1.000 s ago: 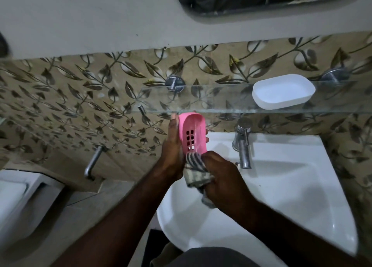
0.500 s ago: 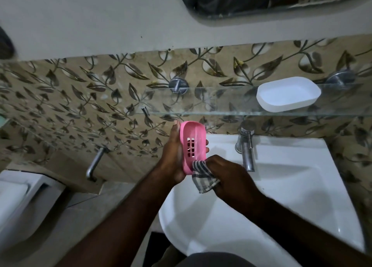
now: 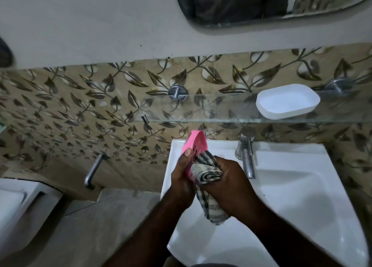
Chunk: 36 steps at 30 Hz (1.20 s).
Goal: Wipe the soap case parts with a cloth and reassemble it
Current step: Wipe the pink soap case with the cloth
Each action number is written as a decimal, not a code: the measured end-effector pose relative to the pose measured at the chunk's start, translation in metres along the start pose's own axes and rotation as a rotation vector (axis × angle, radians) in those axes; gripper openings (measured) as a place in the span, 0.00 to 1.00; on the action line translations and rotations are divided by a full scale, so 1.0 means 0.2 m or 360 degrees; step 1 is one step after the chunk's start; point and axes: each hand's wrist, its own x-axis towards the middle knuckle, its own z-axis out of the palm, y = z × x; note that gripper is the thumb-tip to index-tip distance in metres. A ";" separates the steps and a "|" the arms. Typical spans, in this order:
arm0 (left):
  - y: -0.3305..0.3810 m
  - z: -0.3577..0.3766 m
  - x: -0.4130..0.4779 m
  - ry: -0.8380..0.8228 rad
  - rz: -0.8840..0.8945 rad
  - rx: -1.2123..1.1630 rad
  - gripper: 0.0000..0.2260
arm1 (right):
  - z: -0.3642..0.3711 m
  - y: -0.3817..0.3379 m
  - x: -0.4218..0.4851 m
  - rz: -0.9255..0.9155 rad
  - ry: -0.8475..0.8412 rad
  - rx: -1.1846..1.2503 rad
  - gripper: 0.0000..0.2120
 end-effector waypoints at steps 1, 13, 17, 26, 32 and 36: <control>0.00 0.01 0.00 0.0032 0.0025 -0.0030 0.38 | 0.01 0.00 0.00 -0.0006 0.0000 0.0035 0.06; 0.07 0.01 0.00 0.0057 -0.0074 -0.0354 0.36 | 0.01 0.05 -0.04 -0.0399 -0.0013 -0.0526 0.14; 0.09 0.02 0.00 0.0063 -0.0070 -0.0386 0.41 | 0.05 0.01 -0.08 -0.0406 -0.0008 -0.0302 0.17; 0.11 0.08 -0.01 0.0083 -0.0051 -0.0439 0.33 | 0.02 0.03 0.00 -0.0254 0.0249 -0.0223 0.10; 0.13 0.08 -0.02 0.0063 -0.0084 -0.0393 0.35 | -0.02 0.05 -0.02 -0.0524 0.0106 -0.0394 0.10; 0.12 0.10 -0.04 0.0024 -0.0064 -0.0454 0.33 | -0.07 0.12 0.04 -0.0352 0.0352 -0.0529 0.08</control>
